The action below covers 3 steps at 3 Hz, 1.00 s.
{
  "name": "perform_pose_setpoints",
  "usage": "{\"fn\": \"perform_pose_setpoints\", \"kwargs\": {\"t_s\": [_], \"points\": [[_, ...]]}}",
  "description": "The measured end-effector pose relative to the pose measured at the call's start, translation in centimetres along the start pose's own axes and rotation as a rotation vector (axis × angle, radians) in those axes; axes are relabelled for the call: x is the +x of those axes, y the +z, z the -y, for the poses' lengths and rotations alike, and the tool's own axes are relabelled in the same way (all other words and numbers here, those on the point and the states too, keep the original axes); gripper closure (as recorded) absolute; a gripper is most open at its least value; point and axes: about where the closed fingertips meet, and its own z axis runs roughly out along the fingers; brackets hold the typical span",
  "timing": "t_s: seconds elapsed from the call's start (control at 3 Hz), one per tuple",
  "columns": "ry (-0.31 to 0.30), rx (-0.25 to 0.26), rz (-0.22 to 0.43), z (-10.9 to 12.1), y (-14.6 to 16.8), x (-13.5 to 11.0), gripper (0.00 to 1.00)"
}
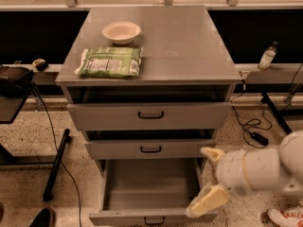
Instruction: Close bottom drawer
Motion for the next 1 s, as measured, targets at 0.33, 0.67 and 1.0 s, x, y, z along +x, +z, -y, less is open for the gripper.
{"fn": "perform_pose_setpoints", "kwargs": {"t_s": [0.33, 0.67, 1.0], "points": [[-0.029, -0.096, 0.016, -3.02, 6.08, 4.37, 0.00], [-0.021, -0.108, 0.026, -3.50, 6.26, 4.63, 0.00], [-0.096, -0.034, 0.047, -2.93, 6.80, 4.15, 0.00]]}}
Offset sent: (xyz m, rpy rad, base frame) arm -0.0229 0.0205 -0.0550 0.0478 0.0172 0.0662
